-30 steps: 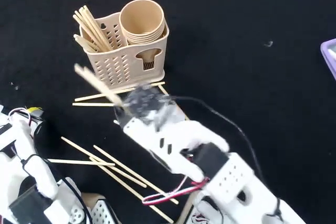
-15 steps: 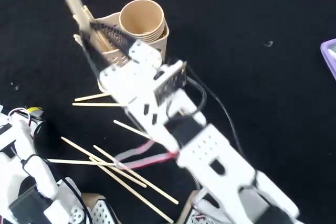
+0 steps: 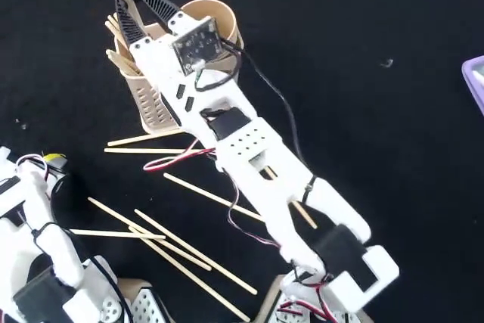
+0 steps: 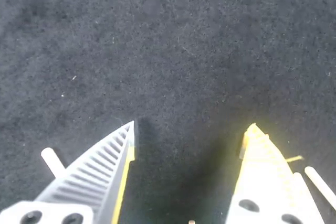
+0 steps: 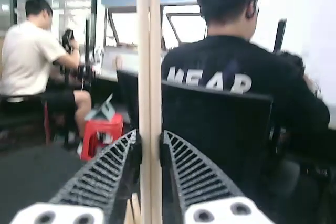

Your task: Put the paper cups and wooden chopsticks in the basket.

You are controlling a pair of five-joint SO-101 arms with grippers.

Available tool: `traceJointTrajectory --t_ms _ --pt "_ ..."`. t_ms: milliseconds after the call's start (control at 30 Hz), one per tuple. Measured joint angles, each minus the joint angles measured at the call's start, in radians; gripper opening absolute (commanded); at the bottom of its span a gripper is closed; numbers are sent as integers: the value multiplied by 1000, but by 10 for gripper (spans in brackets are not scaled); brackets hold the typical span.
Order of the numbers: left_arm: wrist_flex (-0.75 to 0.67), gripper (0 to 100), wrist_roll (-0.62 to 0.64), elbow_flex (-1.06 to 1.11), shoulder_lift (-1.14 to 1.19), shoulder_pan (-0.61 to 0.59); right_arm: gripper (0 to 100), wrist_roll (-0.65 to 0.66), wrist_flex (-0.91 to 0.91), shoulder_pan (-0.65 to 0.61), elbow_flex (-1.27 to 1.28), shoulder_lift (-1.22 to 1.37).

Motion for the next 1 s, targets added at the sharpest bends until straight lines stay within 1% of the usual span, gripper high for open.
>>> traceJointTrajectory --t_ms 67,200,267,400,500,600,733,800,867,933,1000 --pt "0 321 0 0 0 0 64 0 118 0 -29 0" --pt "0 321 -9 0 0 8 196 0 420 3 -135 0" --pt "0 321 -12 0 0 8 233 0 566 3 -189 -14" --pt "0 321 -11 0 0 8 244 0 819 3 -259 -98" --pt "0 321 -11 0 0 8 244 0 997 3 -270 -203" --pt "0 321 -14 0 0 6 244 0 1215 3 -270 -319" --pt "0 321 -14 0 0 8 244 0 1490 -14 -164 -453" --pt "0 321 -14 0 0 8 246 0 1548 -66 -48 -489" --pt "0 321 -14 0 0 8 247 3 1557 -137 95 -506" --pt "0 321 -14 0 0 8 248 2 1521 -230 244 -509" --pt "0 321 -14 0 0 8 248 3 1441 -318 384 -509"
